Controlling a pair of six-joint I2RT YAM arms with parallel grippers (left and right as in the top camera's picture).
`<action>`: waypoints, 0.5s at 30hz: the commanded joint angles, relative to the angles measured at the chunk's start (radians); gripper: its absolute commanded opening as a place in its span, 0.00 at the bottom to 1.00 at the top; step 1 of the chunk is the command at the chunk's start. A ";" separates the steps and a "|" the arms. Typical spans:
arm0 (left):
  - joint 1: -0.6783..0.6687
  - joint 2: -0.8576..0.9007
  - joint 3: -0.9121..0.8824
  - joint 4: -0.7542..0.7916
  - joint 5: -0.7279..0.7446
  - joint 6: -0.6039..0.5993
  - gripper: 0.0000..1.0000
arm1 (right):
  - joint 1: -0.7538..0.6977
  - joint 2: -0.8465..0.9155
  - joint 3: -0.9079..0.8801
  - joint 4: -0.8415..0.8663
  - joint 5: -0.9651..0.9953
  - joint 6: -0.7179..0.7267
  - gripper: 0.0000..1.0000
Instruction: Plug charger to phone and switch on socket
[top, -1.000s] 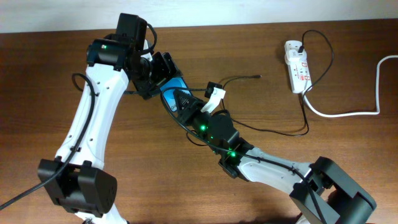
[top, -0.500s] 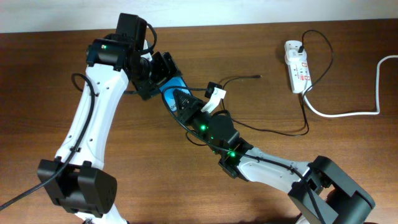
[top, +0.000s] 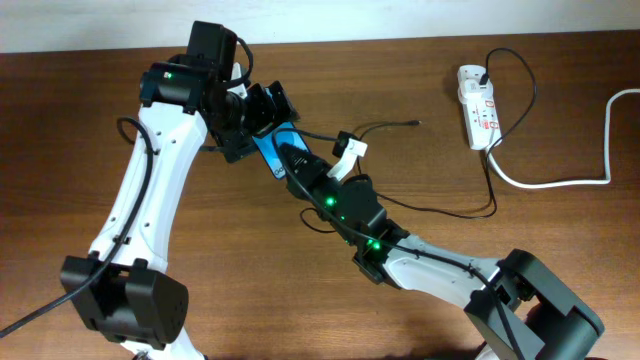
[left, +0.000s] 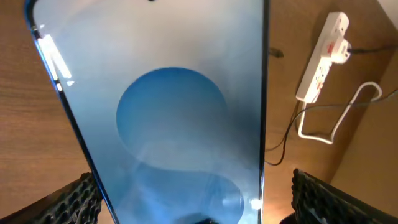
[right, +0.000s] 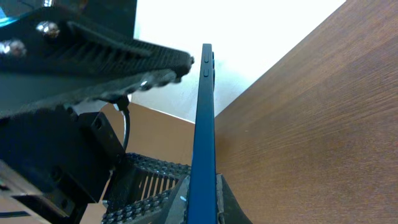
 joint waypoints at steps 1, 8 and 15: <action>0.033 -0.004 0.007 -0.020 0.028 0.110 0.99 | -0.014 -0.001 0.017 0.003 -0.021 0.092 0.04; 0.106 -0.006 0.007 -0.055 0.181 0.368 0.99 | -0.032 -0.001 0.017 -0.034 -0.027 0.283 0.04; 0.113 -0.098 0.007 -0.116 0.173 0.542 0.93 | -0.080 -0.001 0.017 -0.053 -0.165 0.285 0.04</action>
